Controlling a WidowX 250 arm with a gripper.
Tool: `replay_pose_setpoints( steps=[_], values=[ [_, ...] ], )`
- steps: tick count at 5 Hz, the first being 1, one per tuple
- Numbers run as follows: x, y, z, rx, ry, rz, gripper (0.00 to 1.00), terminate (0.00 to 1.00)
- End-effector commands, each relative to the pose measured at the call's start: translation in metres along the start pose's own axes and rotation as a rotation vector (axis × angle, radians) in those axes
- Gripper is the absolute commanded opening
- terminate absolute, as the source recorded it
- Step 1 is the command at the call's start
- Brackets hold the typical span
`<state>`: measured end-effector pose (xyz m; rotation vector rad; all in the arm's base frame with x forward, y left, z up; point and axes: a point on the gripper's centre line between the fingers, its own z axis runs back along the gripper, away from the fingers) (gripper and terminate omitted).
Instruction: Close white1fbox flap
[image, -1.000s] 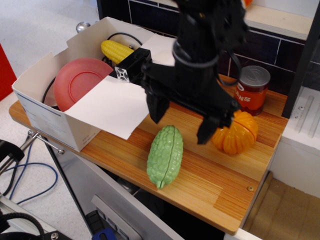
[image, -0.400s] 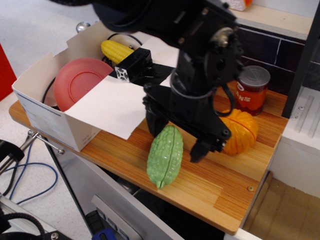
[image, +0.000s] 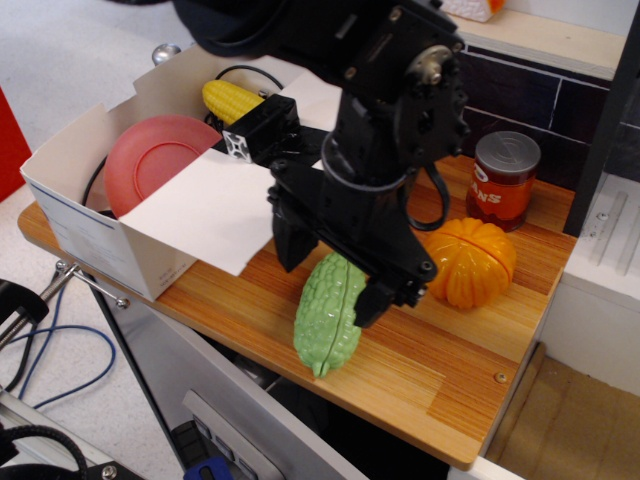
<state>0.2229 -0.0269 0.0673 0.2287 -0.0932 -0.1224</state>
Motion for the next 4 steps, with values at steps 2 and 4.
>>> replay_pose_setpoints(
  steps=[2,4],
  values=[
    [0.015,0.029,0.042,0.118,0.007,-0.075,1.0,0.0],
    [0.009,0.066,0.071,0.204,0.045,-0.179,1.0,0.0]
  ],
)
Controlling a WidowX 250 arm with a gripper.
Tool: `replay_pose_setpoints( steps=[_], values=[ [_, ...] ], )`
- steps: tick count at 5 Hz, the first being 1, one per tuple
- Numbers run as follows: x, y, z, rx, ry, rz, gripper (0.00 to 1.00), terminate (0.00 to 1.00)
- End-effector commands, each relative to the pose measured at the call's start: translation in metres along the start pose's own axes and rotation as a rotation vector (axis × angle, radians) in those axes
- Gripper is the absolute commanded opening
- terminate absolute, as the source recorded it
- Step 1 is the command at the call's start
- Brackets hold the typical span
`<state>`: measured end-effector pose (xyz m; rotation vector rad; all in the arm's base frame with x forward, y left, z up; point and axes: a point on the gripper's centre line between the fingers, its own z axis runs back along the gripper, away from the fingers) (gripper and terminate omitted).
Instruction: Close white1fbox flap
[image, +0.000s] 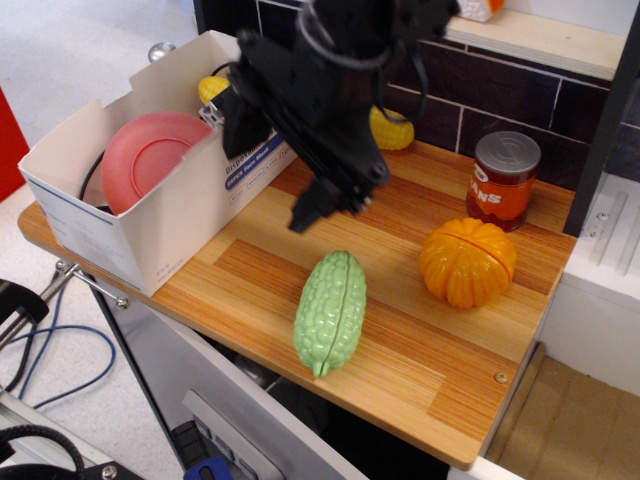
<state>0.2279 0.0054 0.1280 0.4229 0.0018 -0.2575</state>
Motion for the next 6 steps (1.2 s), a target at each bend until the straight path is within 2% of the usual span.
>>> replay_pose_setpoints(
  steps=[1,2,3,4,6],
  values=[
    [-0.011,0.05,0.009,0.056,-0.077,-0.081,1.0,0.0],
    [-0.027,0.077,-0.011,0.02,-0.111,-0.125,1.0,0.0],
    [-0.028,0.09,-0.026,-0.004,-0.136,-0.161,1.0,0.0],
    [-0.03,0.096,-0.049,-0.034,-0.188,-0.178,1.0,0.0],
    [-0.018,0.098,-0.087,-0.136,-0.265,-0.17,1.0,0.0]
  ],
)
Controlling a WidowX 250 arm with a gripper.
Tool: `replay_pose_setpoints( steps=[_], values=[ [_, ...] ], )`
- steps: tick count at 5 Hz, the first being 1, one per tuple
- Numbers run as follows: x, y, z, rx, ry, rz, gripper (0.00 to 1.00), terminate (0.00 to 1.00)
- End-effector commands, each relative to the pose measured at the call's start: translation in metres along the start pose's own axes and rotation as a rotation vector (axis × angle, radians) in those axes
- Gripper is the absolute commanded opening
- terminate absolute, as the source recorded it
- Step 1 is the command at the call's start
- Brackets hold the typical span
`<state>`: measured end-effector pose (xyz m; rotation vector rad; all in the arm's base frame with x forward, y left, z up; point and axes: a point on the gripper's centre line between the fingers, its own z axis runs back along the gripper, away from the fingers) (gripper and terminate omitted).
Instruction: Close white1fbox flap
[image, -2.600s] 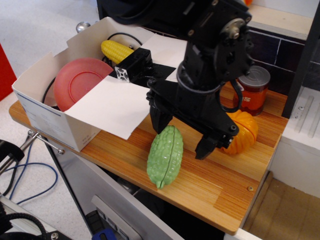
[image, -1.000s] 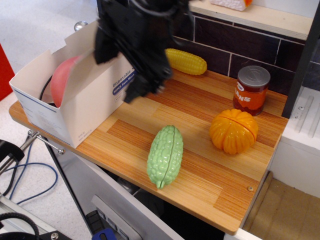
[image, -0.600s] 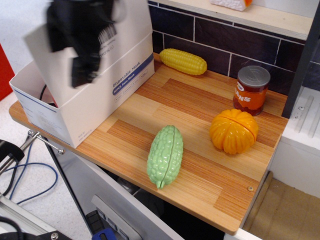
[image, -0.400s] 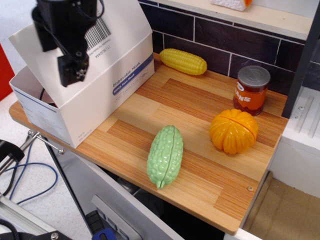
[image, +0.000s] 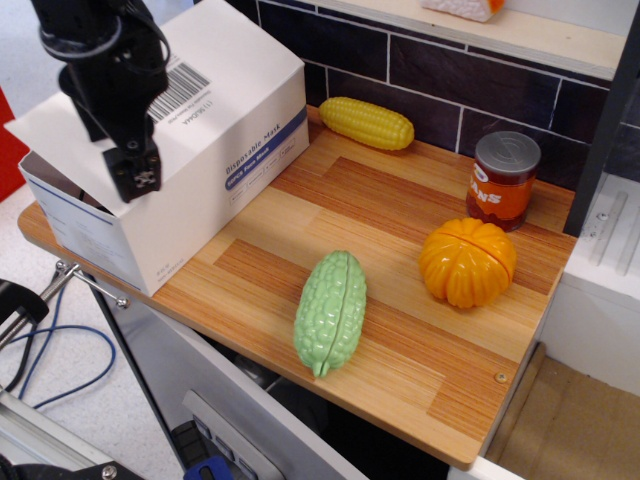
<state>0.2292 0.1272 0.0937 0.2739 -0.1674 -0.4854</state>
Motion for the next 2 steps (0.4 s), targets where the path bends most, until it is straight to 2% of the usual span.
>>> replay_pose_setpoints(
  steps=[1,2],
  values=[
    [0.0142,0.0105,-0.0144,-0.068,-0.079,0.015,1.0,0.0],
    [0.0182,0.0095,-0.0097,-0.121,-0.085,0.014,1.0,1.0]
  ],
)
